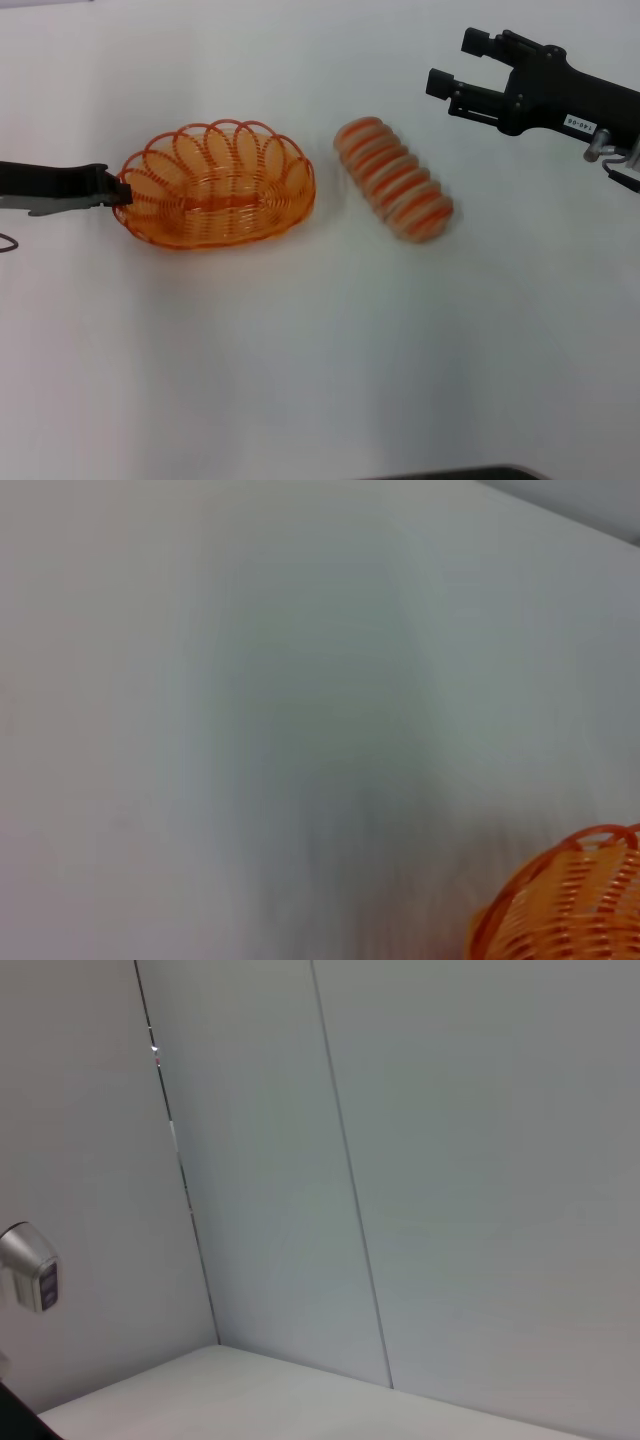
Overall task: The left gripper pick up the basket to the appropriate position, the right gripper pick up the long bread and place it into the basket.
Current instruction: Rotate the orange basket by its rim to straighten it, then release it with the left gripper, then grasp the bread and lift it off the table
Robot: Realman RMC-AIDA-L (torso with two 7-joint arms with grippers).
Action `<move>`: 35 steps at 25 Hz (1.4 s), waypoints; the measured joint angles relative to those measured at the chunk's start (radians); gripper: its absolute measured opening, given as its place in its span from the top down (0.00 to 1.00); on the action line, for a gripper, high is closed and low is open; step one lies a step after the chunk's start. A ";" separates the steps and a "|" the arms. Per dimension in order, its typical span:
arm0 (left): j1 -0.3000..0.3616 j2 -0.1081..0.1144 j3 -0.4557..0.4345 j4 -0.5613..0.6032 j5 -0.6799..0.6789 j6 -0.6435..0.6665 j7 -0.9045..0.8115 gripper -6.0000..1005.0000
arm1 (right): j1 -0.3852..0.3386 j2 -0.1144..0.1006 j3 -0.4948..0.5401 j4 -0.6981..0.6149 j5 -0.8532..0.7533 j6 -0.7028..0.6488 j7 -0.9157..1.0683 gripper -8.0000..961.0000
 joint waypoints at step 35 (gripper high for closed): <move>0.148 0.013 -0.279 0.006 -0.450 0.159 0.553 0.14 | 0.047 -0.023 -0.035 -0.102 -0.044 0.019 0.428 0.11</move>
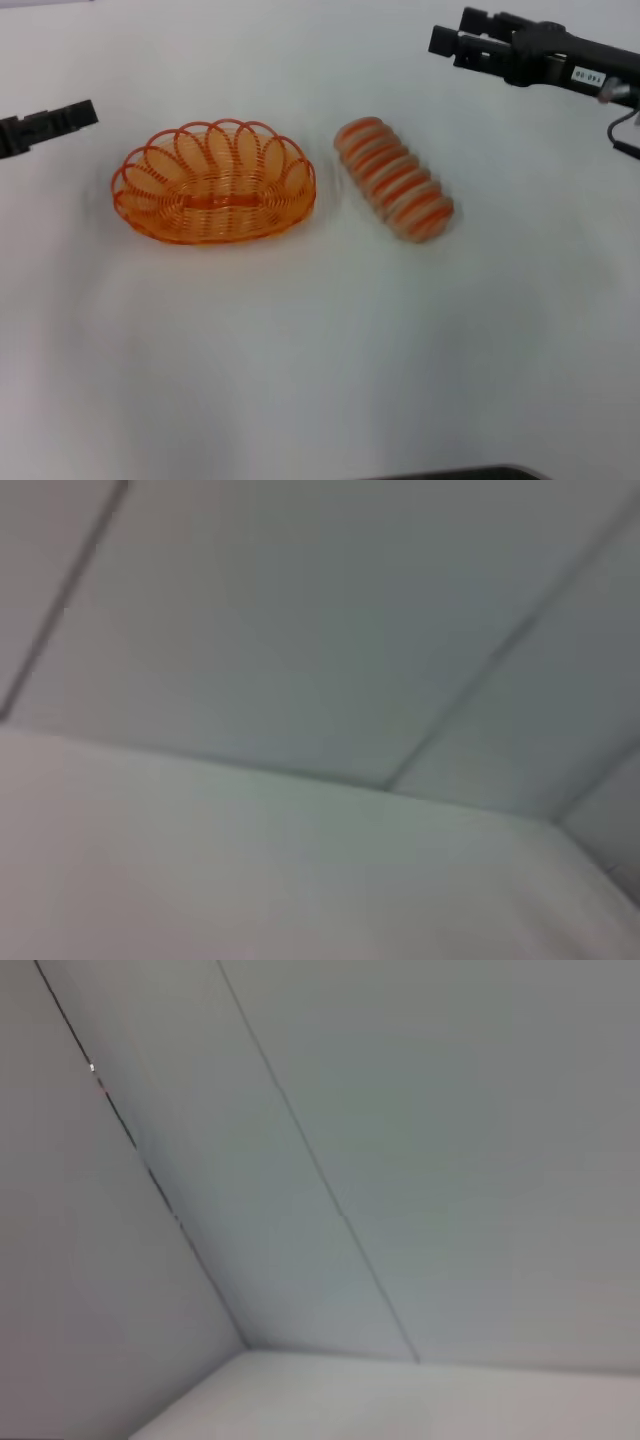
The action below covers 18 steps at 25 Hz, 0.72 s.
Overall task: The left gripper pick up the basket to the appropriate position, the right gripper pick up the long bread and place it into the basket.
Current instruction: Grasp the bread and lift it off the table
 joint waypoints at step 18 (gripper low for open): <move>0.071 -0.005 -0.104 -0.143 -0.033 0.328 0.744 0.11 | 0.316 -0.051 -0.093 -0.239 -0.808 -0.114 0.991 0.10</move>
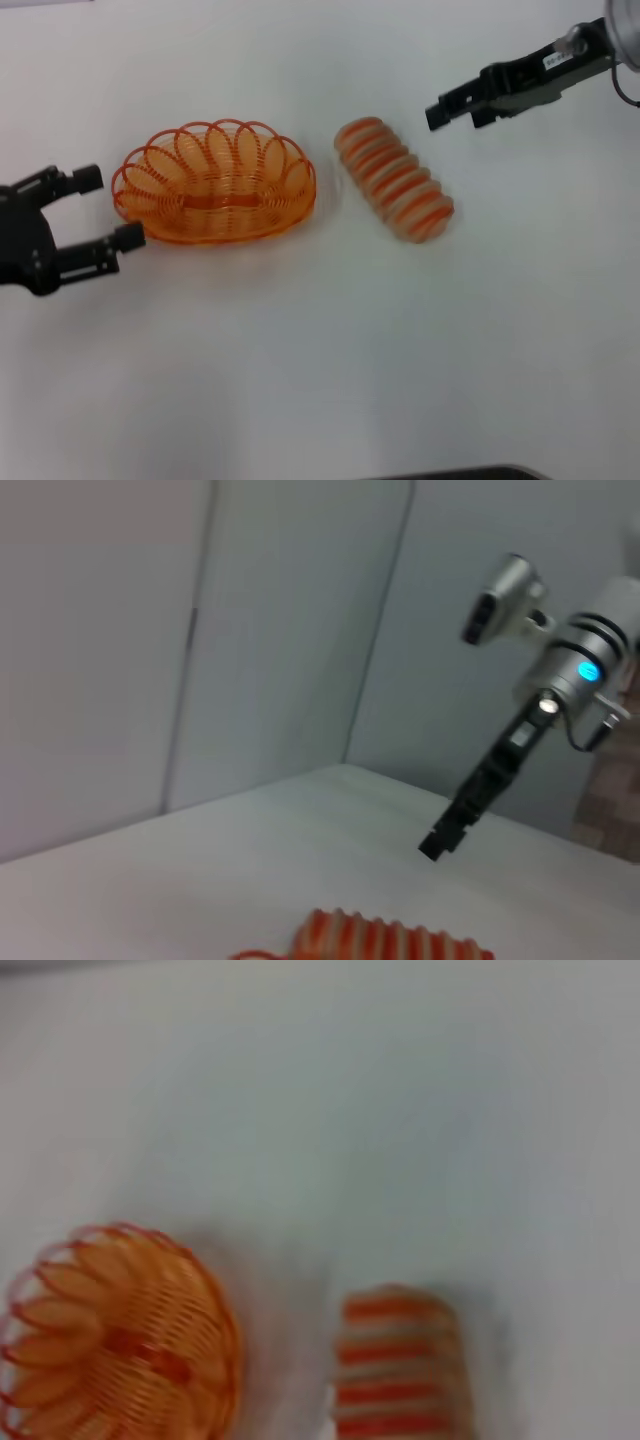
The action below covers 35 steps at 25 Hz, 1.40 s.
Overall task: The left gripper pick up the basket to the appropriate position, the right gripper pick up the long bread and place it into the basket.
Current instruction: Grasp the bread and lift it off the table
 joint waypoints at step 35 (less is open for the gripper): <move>0.046 -0.007 -0.038 -0.211 0.109 -0.069 0.234 0.11 | 0.262 0.083 -0.305 0.205 -0.237 0.149 0.251 0.10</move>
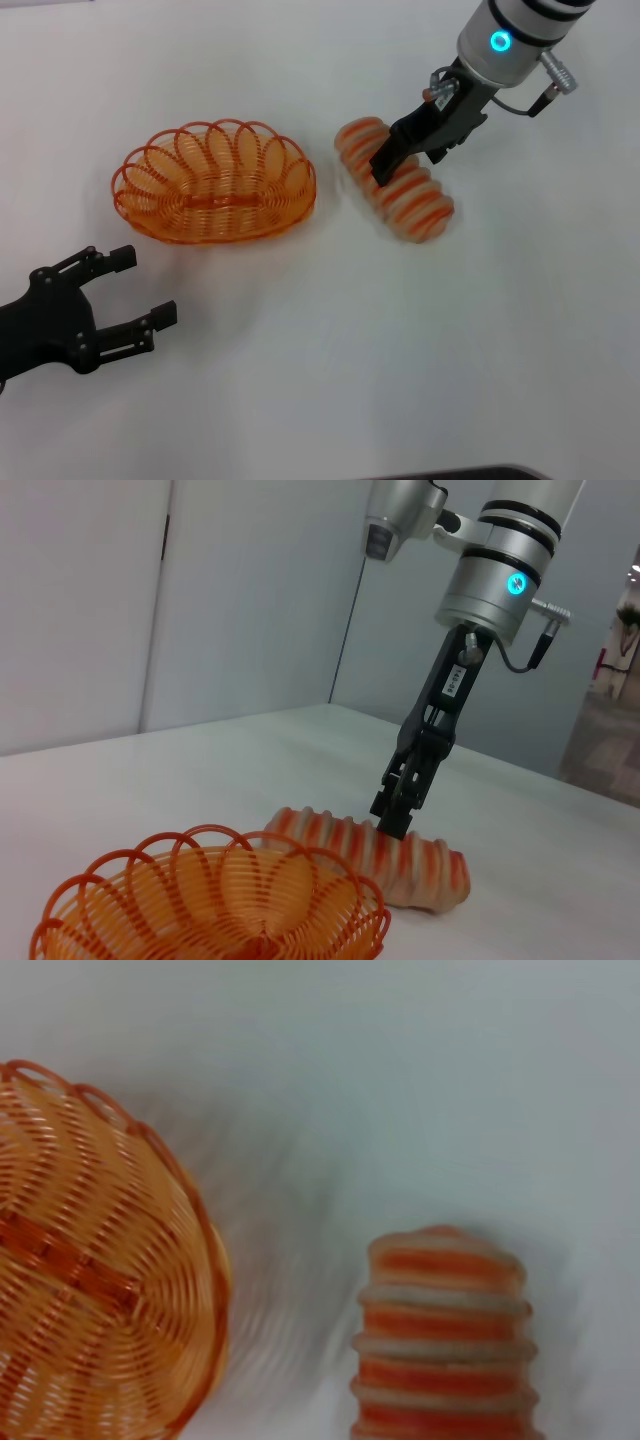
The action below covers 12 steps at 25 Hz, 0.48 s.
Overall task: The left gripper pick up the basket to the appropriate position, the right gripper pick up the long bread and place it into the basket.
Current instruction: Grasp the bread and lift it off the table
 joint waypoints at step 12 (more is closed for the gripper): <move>-0.003 0.002 -0.001 -0.027 0.000 -0.009 0.019 0.11 | 0.016 0.002 -0.025 0.062 0.006 0.038 0.003 0.10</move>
